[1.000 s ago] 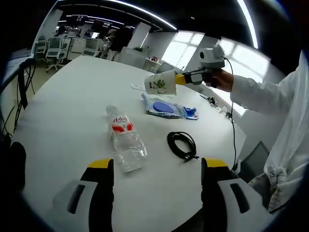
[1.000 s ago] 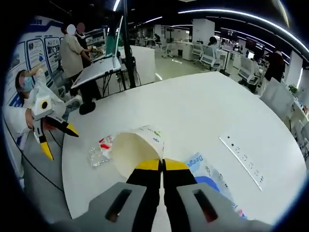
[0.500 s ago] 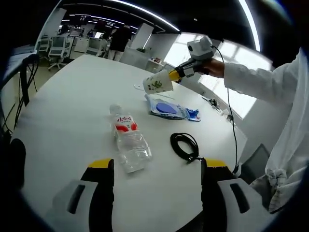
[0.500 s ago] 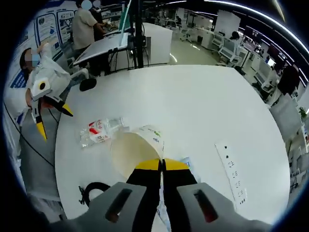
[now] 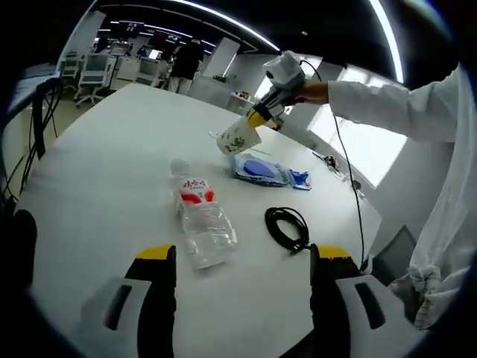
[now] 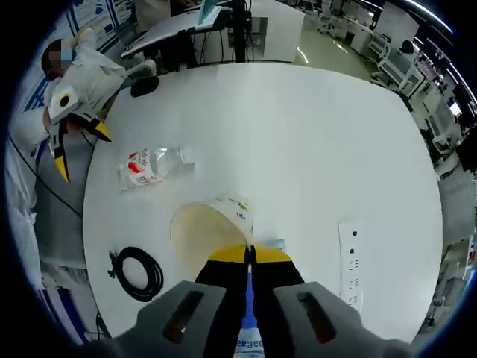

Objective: Arrange the tabletop items into an orderly group along one side of the table until the central work area is clear of visible clutter.

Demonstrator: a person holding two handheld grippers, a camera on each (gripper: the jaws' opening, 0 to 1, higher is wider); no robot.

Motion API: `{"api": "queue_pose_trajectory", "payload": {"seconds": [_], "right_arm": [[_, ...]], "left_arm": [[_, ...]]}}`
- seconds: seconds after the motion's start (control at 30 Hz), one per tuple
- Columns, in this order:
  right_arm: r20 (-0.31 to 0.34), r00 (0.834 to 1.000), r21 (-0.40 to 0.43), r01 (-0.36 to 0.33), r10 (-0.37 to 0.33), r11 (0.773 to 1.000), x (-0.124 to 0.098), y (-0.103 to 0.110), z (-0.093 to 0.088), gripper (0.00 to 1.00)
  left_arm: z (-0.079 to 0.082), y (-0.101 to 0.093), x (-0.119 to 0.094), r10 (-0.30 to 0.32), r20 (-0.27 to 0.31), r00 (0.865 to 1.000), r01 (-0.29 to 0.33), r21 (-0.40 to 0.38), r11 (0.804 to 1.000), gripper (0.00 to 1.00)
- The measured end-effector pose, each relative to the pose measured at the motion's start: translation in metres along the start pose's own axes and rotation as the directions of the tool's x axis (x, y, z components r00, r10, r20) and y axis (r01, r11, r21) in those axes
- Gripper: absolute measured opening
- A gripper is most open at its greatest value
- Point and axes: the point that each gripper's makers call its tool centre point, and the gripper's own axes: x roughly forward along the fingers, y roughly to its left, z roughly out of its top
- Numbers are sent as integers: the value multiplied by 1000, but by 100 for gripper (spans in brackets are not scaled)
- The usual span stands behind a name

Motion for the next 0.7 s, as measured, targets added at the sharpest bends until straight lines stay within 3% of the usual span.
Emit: {"api": "queue_pose_trajectory", "payload": {"seconds": [0.33, 0.7], "right_arm": [[-105, 993, -88, -66, 56, 994, 19, -2, 10, 0], [-244, 962, -127, -156, 122, 979, 37, -8, 18, 0]], "left_arm": [[-7, 0, 6, -13, -10, 1000, 13, -13, 1000, 74], [-2, 8, 7, -18, 10, 1000, 18, -28, 999, 74]]}}
